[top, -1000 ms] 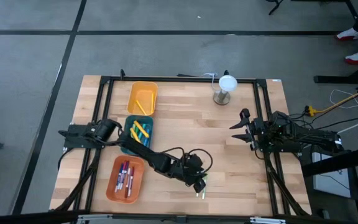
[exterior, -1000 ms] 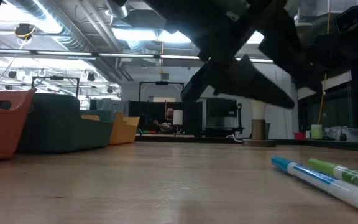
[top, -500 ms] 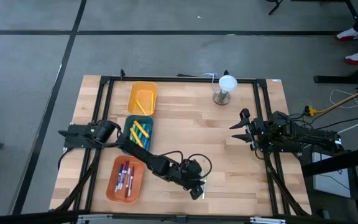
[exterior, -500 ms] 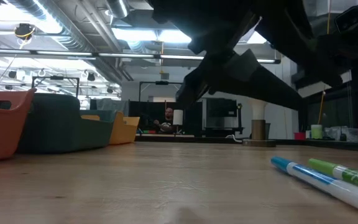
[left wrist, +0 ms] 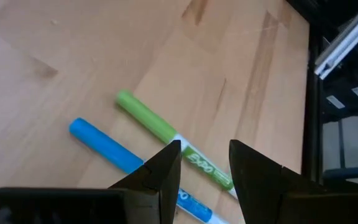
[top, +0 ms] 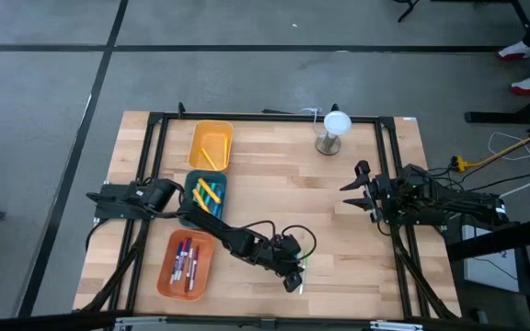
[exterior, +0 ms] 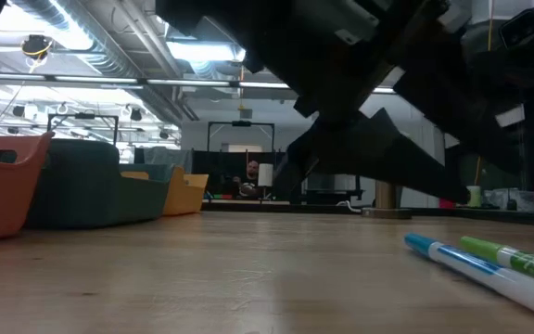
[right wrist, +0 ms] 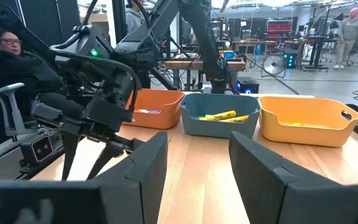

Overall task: Pick & Place Markers
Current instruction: Put the light blue marker pen into the orange bin

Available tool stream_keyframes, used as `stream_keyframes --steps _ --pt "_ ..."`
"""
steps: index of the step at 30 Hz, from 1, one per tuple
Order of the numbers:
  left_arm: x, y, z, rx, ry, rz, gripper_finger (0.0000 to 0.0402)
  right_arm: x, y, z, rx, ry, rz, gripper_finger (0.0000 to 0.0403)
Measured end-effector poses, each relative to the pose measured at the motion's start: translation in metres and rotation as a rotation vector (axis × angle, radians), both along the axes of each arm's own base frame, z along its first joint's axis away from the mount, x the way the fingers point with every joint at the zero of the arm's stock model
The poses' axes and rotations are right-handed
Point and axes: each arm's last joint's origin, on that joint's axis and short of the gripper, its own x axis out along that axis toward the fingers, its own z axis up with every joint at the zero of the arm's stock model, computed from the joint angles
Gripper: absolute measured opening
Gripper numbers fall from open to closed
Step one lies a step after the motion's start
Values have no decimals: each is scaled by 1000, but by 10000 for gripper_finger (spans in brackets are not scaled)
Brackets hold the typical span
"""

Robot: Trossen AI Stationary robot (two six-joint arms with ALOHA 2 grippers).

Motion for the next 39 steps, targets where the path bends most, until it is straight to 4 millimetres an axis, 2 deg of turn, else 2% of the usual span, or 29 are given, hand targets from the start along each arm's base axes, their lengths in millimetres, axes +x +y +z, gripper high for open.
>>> stream_keyframes --steps 18,29,39 --pt "0 0 -1 -37 17 -19 129 0 0 0 0 0 0 170" --pt "2 1 -26 -38 65 1 129 0 0 0 0 0 0 170" --pt "1 2 -26 -17 88 -22 129 0 0 0 0 0 0 170"
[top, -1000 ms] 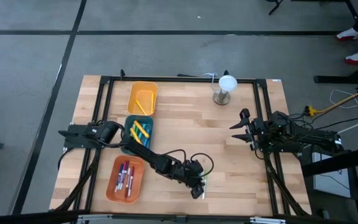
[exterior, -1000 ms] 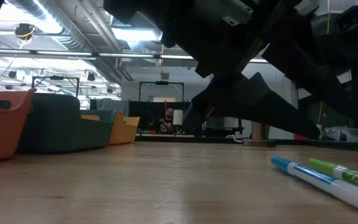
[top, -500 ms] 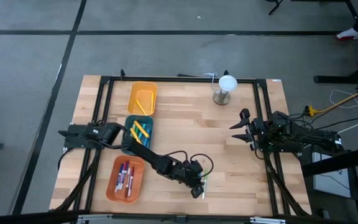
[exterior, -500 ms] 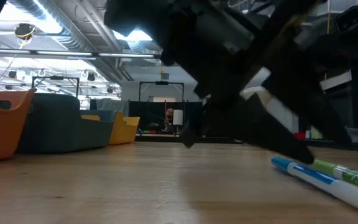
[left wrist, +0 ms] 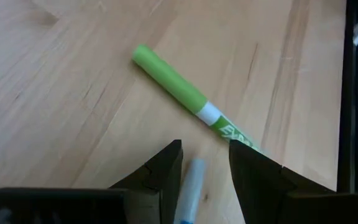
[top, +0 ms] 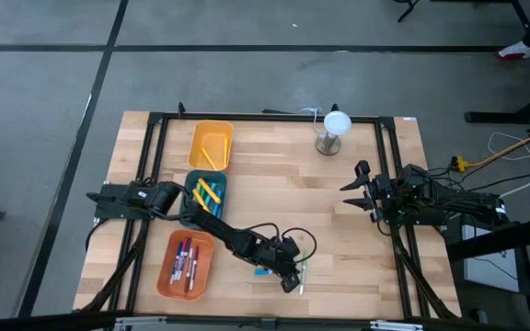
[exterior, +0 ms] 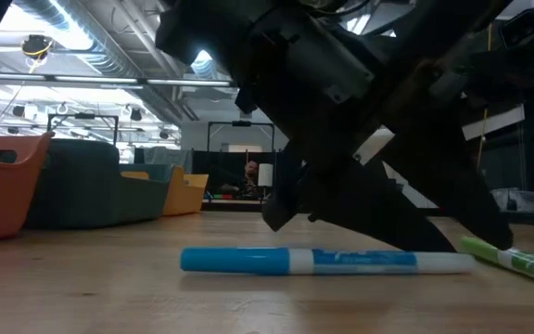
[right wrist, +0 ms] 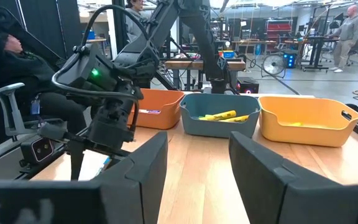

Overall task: Pick & Place Markers
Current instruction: Put the light blue marker pen into the orange bin

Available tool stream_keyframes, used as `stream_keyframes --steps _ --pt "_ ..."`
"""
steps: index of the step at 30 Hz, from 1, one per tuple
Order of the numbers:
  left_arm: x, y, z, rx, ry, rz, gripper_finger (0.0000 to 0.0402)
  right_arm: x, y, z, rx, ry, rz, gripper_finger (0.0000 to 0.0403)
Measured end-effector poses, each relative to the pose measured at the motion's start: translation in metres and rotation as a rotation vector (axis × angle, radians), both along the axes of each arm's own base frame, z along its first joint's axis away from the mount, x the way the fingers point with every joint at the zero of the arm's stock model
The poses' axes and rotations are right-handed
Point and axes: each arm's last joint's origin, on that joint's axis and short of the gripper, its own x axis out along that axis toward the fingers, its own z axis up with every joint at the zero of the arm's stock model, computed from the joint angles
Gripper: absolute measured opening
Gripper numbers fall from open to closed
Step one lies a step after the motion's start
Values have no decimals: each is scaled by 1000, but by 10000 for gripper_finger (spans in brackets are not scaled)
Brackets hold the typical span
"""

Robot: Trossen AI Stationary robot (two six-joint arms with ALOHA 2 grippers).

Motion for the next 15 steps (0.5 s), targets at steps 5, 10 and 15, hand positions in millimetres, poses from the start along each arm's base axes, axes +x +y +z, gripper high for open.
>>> stream_keyframes --steps 5,10,15 --pt "-4 0 11 55 2 -107 129 0 0 0 0 0 0 170" --pt "-12 -4 39 231 -43 -213 129 0 0 0 0 0 0 170" --pt "-30 -30 37 373 -16 -336 129 0 0 0 0 0 0 170"
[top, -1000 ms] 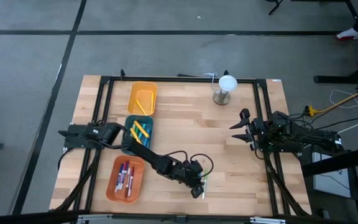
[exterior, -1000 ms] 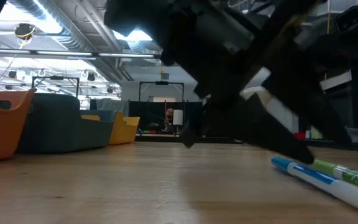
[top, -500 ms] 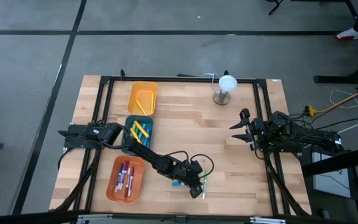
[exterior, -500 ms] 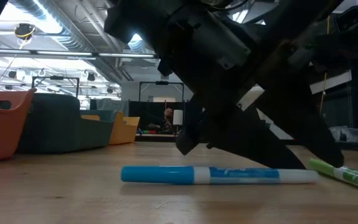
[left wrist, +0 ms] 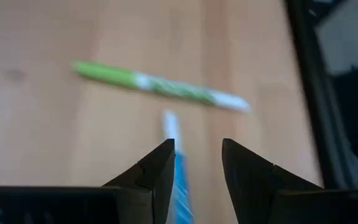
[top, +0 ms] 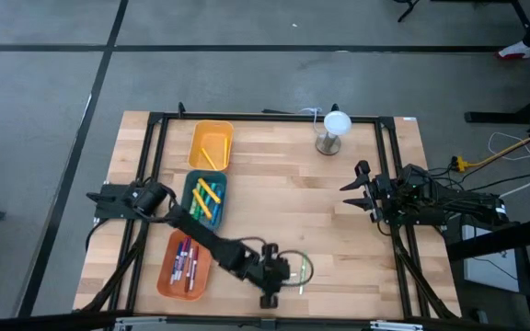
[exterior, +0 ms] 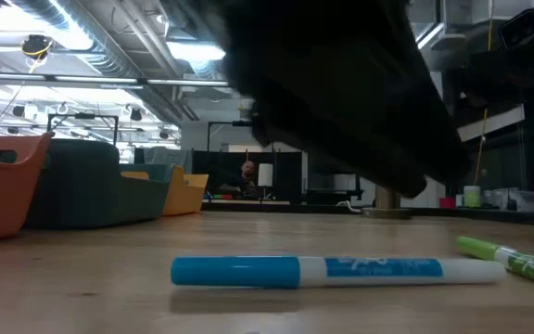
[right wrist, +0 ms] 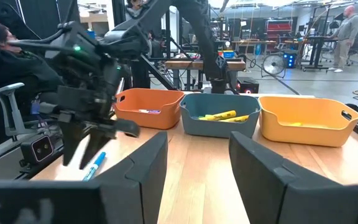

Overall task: Pick & Place Markers
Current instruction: Put the light blue marker pen into the orange bin

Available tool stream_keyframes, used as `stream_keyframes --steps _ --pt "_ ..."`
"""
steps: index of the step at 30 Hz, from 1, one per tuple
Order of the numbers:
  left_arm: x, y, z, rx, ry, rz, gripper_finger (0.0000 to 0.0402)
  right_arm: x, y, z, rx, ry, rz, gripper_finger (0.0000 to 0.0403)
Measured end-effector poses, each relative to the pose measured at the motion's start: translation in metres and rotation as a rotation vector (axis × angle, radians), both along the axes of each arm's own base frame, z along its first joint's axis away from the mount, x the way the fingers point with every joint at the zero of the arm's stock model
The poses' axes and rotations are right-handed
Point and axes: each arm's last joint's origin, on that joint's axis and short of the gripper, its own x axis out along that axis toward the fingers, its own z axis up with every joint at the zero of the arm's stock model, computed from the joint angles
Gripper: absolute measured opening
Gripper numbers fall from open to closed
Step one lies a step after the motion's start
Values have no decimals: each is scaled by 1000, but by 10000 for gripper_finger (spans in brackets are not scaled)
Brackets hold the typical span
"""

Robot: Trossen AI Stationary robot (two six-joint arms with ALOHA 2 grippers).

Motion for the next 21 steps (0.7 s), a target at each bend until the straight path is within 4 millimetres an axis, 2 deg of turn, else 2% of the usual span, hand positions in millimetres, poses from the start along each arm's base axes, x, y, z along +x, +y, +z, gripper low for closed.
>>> stream_keyframes --steps 4,10,16,21 --pt "-15 -17 -9 81 53 -29 129 0 0 0 0 1 -1 170" --pt "-27 -29 -11 217 35 30 129 0 0 0 0 0 0 170" --pt "-27 -31 -28 165 83 30 129 0 0 0 0 0 0 170" --pt "-26 -31 -34 138 102 43 129 0 0 0 0 0 0 170"
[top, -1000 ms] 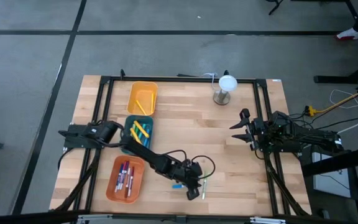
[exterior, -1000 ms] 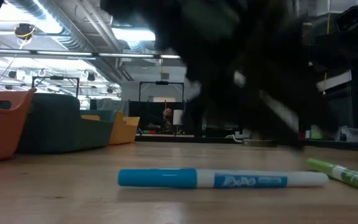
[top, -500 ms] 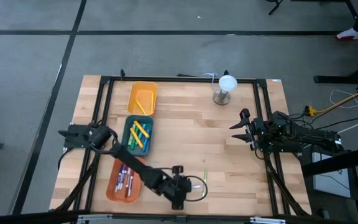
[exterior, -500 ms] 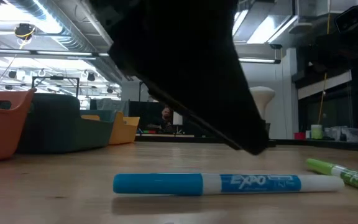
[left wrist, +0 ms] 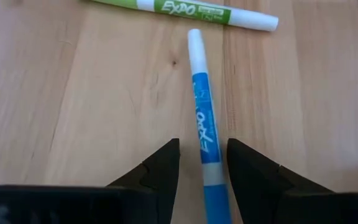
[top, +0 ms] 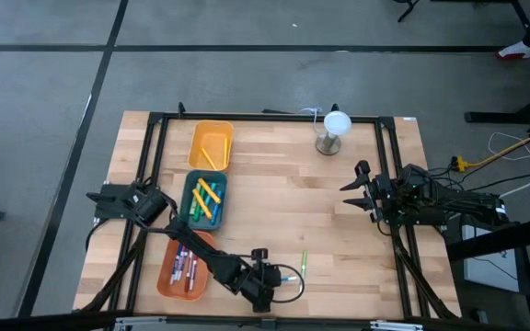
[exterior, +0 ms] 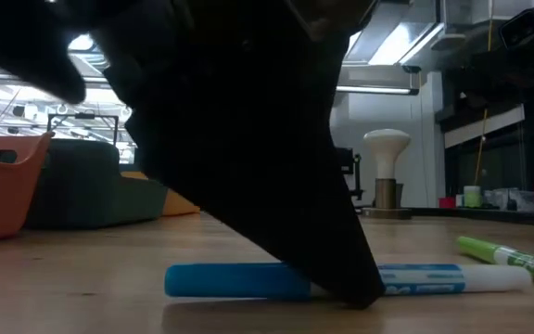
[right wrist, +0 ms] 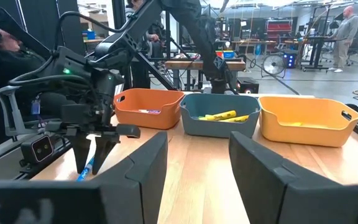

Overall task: Pick & Place Markers
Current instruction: Put the light blue marker pen into the orange bin

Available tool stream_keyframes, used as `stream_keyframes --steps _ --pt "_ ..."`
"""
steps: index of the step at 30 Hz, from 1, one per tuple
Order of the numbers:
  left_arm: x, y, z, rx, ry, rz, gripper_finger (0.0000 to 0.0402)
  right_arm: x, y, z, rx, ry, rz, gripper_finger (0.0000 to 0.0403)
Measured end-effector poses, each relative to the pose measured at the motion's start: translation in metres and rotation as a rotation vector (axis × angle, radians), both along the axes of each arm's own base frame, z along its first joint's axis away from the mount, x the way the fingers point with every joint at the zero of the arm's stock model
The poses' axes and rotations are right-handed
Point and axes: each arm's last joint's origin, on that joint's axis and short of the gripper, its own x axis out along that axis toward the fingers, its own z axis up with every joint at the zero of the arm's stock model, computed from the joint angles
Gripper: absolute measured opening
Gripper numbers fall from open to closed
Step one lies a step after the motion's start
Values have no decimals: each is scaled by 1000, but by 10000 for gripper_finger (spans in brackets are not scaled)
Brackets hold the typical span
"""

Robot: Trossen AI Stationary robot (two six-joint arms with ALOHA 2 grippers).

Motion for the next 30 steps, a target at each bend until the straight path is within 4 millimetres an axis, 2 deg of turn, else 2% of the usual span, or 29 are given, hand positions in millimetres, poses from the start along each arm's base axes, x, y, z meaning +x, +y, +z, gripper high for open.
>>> stream_keyframes --steps 7,10,15,21,26,30 --pt "-1 3 -4 -3 9 90 124 0 0 0 0 0 0 170" --pt "-1 4 -5 -10 14 111 97 0 0 0 0 0 0 170" --pt "-2 5 -5 -25 14 150 27 0 0 0 0 0 0 170" --pt "-2 6 0 -70 9 186 24 0 0 0 0 0 0 170" --pt "-9 12 17 -45 32 212 24 0 0 0 0 1 0 170" --pt "-14 17 46 -36 -35 262 24 0 0 0 0 0 0 170"
